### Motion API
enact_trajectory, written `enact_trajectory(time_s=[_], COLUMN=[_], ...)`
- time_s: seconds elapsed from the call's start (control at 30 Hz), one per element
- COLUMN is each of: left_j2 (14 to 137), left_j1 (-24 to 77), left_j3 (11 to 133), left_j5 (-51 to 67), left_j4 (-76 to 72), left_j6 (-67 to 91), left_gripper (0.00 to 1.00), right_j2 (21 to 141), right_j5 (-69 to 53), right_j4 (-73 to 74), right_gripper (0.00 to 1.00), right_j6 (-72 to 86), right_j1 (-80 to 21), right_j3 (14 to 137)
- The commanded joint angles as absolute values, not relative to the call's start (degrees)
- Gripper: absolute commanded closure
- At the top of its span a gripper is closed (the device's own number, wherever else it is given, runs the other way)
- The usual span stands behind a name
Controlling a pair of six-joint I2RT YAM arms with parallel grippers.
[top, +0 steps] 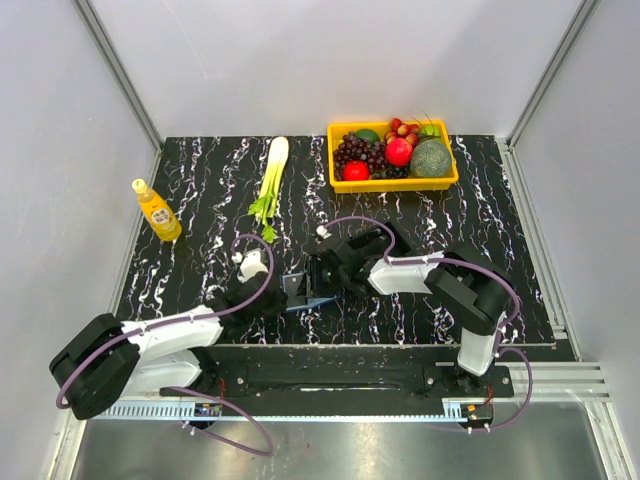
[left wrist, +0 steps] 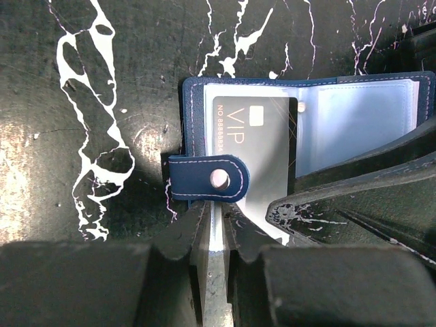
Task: Put the credit cards into the card holder
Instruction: Insert the credit card into the card holder.
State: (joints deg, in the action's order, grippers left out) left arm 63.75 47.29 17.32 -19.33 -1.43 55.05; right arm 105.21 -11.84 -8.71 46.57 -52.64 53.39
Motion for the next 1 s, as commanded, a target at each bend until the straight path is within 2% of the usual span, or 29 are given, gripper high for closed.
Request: enact_trajectory(time_s=[0.0, 0.17, 0.57, 0.63, 0.67, 0.9, 0.97], left_j2=[62.32, 61.26, 64.86, 65.30, 65.22, 63.63, 63.54], left_j1=[47.37, 47.29, 47.29, 47.20, 47.20, 47.20, 47.28], left_j3=[17.32, 16.44, 17.93, 18.10, 18.37, 18.28, 18.37], left_j5=[-17.75, -18.19, -19.95, -19.86, -19.78, -20.13, -20.30], left_j4=[-4.66, -3.78, -0.09, -0.09, -0.09, 1.14, 1.49], left_j6=[55.46, 55.99, 55.99, 55.90, 55.81, 55.11, 54.93], left_gripper=[0.85, 0.83, 0.90, 0.90, 0.90, 0.90, 0.90], right_j2=[107.58, 106.96, 98.18, 97.65, 97.73, 101.51, 102.39], right_j5=[-13.54, -13.72, -0.27, 1.74, 2.37, 3.34, 4.30], right_j4=[-9.41, -9.32, 1.65, 2.81, 3.33, 5.71, 5.71], right_gripper=[0.56, 0.54, 0.52, 0.57, 0.63, 0.89, 0.93], right_j6=[47.46, 46.85, 41.93, 41.22, 40.96, 39.46, 39.20], right_j1=[-54.84, -54.84, -54.32, -54.32, -54.23, -54.05, -54.05], right_j3=[55.28, 55.28, 55.81, 55.90, 55.99, 58.88, 59.67])
